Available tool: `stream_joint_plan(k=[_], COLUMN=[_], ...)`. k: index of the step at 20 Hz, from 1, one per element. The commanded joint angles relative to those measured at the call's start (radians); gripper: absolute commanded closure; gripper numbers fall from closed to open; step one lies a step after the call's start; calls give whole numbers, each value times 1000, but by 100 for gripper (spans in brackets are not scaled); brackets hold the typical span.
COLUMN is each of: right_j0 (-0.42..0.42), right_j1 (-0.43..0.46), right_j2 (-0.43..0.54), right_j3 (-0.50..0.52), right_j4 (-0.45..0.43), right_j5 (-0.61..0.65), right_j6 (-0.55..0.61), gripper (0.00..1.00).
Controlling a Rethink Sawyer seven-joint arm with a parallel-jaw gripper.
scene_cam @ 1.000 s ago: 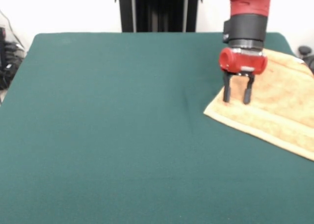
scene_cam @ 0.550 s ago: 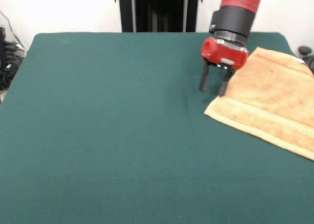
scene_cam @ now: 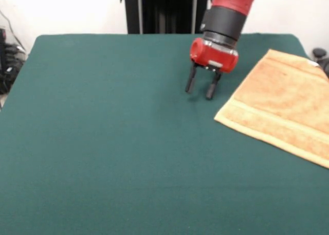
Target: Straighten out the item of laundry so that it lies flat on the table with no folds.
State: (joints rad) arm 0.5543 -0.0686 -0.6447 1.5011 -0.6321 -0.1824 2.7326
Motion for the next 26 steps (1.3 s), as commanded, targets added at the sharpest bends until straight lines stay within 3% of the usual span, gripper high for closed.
stream_joint_plan(k=[1,2,3,5,7,13,22,26], right_j0=[-335,-431,-583,-708,-762,-793,-756,-808], right_j1=[-123,-141,-155,-157,-162,-166,-188,-149], right_j2=[604,720,902,1049,1112,1150,1121,1167], right_j3=[9,38,90,147,182,202,193,193], right_j4=[-206,-249,-278,-233,-177,-106,-50,-1], right_j5=[160,188,278,380,440,484,555,613], right_j6=[-97,-100,-148,-205,-232,-246,-176,-189], gripper=[0,0,0,0,0,0,0,0])
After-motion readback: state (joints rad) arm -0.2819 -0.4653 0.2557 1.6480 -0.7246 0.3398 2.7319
